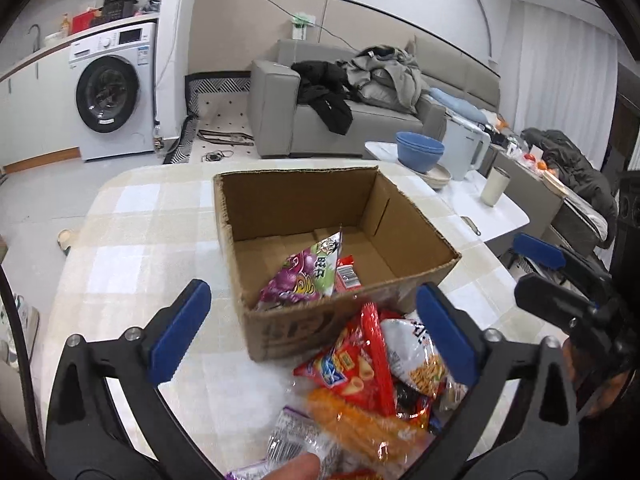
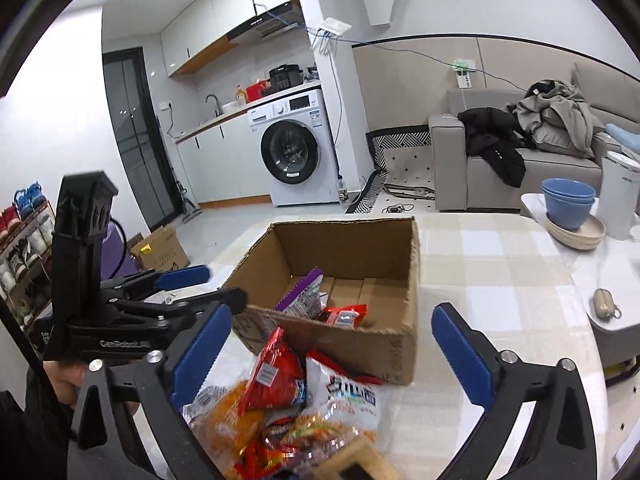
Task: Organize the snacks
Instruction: 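Withdraw both grippers from the box back toward the snack pile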
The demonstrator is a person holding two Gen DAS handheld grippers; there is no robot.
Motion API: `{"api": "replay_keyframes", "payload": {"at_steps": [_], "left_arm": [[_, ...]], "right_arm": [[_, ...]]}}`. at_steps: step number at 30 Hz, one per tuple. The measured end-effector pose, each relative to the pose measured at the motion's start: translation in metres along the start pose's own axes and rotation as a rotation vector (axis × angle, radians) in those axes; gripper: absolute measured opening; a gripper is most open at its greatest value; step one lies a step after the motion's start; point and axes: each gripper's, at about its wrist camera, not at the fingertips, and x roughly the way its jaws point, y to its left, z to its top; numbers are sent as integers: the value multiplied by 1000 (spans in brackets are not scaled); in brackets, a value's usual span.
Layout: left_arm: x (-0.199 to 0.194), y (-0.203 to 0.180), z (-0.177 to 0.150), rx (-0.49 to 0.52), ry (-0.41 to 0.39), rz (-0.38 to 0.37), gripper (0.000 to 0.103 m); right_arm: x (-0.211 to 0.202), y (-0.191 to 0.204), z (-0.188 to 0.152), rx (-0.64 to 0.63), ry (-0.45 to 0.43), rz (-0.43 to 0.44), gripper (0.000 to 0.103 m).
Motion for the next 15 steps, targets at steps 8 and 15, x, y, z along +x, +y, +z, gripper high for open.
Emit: {"api": "replay_keyframes", "payload": {"at_steps": [8,15], "left_arm": [[-38,8,-28,-7,-19,27,102],[-55,18,-53,-24,-7,48,102]], "right_arm": [[-22,-6,-25,-17,26,-33,103],[-21,-4,-50,-65,88,-33,103]]}}
